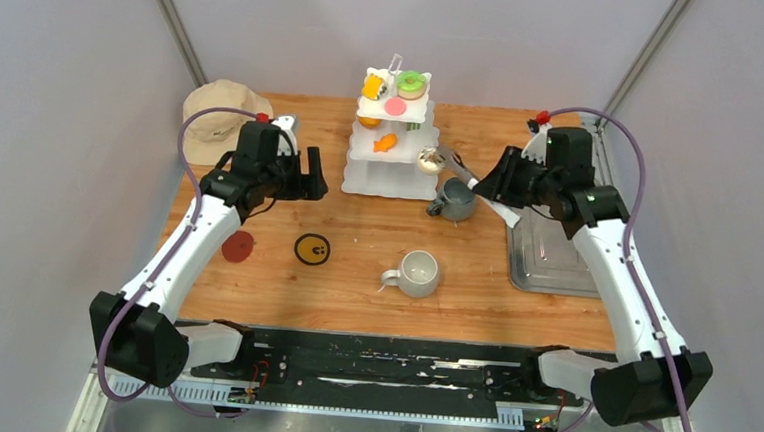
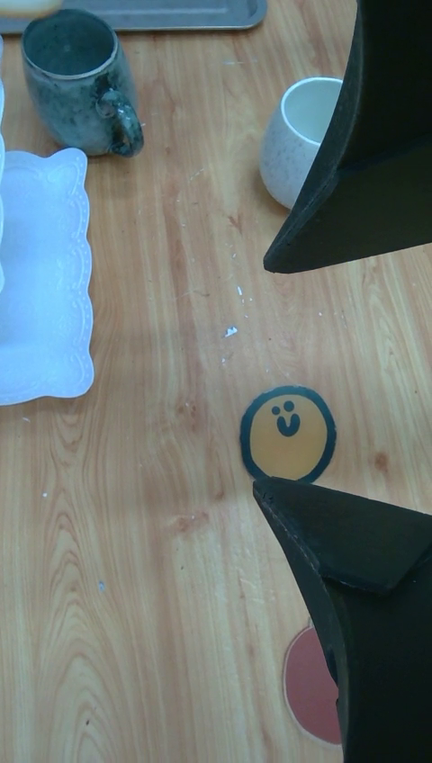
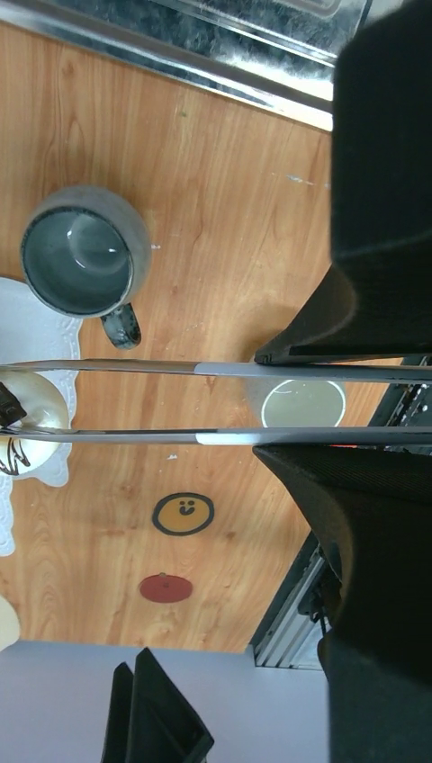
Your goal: Serve the afternoon tea
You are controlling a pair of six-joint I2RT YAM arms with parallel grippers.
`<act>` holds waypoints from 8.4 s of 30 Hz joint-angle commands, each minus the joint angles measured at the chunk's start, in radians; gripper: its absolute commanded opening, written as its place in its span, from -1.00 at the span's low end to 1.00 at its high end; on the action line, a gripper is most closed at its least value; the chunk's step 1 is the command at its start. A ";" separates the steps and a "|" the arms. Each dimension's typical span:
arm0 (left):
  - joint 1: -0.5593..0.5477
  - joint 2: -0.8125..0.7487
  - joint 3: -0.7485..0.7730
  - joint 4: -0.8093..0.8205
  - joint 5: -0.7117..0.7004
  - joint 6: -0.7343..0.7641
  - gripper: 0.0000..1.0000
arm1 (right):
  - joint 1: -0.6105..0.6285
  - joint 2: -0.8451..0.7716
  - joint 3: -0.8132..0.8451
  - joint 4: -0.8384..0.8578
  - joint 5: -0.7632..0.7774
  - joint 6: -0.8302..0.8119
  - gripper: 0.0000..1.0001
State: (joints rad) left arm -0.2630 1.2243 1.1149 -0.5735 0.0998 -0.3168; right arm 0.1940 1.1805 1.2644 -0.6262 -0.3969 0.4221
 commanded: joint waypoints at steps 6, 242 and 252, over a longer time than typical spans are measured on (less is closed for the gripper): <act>0.033 -0.043 0.039 -0.012 -0.015 0.005 0.77 | 0.094 0.119 0.110 0.100 0.049 -0.013 -0.99; 0.033 -0.109 -0.010 -0.013 0.016 -0.018 0.76 | -0.230 0.278 0.054 0.201 0.244 0.058 -0.36; 0.034 -0.069 -0.005 0.013 0.051 -0.020 0.75 | -0.633 0.035 -0.165 0.081 0.256 0.008 -0.16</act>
State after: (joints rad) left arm -0.2321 1.1389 1.0821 -0.5850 0.1341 -0.3378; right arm -0.3546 1.2274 1.1374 -0.5087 -0.1291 0.4568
